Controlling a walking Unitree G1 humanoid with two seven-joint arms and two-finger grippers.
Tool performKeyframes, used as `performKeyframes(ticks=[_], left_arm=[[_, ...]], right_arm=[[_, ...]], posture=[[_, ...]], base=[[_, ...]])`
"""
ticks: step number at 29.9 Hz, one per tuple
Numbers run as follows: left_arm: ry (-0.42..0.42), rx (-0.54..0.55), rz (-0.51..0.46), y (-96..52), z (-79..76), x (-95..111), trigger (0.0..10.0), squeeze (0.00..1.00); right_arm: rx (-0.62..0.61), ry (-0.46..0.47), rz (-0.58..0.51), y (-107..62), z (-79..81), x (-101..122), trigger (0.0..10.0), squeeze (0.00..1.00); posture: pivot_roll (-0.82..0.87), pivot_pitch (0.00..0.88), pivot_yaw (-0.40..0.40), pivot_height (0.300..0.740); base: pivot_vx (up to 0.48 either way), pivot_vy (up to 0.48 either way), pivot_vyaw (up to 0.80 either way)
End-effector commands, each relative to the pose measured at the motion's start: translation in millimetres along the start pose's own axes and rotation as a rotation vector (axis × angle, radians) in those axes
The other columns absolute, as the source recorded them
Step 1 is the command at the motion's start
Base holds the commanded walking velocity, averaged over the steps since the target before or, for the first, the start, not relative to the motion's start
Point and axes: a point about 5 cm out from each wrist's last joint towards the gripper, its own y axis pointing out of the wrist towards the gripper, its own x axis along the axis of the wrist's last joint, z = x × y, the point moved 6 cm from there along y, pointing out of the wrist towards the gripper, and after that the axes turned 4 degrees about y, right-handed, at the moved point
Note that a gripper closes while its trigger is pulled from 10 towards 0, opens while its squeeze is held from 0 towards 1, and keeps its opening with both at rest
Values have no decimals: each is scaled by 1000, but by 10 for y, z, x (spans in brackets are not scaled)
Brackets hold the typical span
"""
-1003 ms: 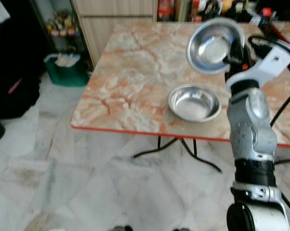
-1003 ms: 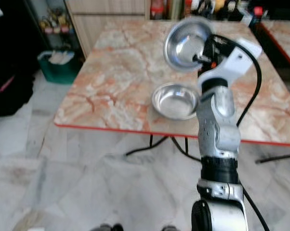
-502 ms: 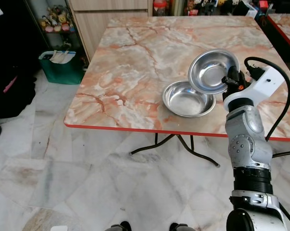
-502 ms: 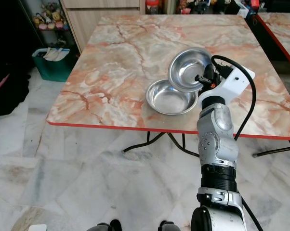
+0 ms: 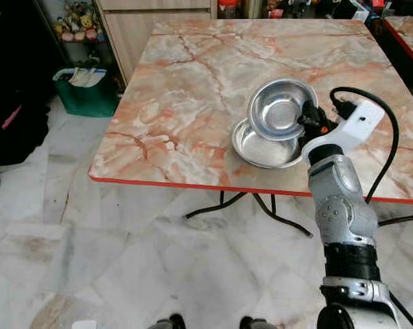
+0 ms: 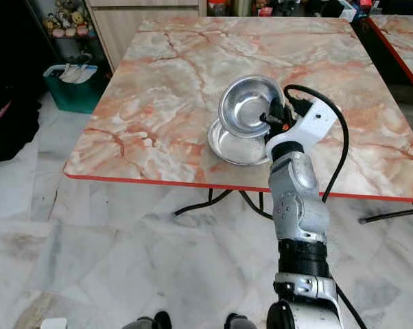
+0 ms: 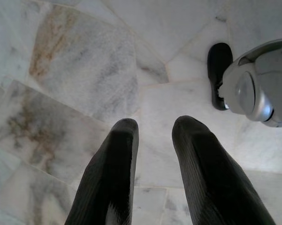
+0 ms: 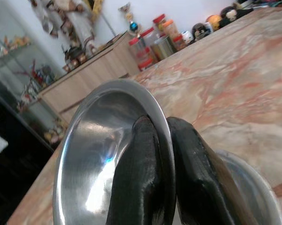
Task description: Setting the table
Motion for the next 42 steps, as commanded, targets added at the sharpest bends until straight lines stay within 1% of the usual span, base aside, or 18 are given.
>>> performKeyframes(ticks=[1,3,6,14,23,28,39,42], left_arm=[[11,8,54,-36,37,-180,10000,0],[16,8,55,-36,37,-181,10000,0],[20,7,56,-39,35,-190,10000,0],[23,6,57,-43,39,-203,10000,0],[19,9,57,-44,38,-206,10000,0],[19,11,60,-42,40,-204,10000,0],[16,13,58,-38,41,-192,10000,0],[6,17,56,-37,41,-188,10000,0]], right_arm=[[31,-8,-31,-17,93,72,10000,0],[22,15,-37,-18,76,86,10000,0],[29,-6,-33,-26,72,84,10000,0],[43,-15,-36,-30,108,83,10000,0],[42,-2,-39,-16,120,89,10000,0],[42,-19,-27,-18,112,50,10000,0],[54,-21,-29,-11,140,63,10000,0],[57,-23,-17,-26,148,25,10000,0]], posture=[[-23,184,33,740],[-24,182,34,740],[-26,174,34,740],[-28,160,35,740],[-20,169,33,740],[-17,177,31,740],[-21,184,31,740],[-19,192,29,740]], base=[[0,0,800],[0,0,0],[81,0,0],[274,0,0],[332,0,0],[364,0,0],[370,0,0],[319,0,0]])
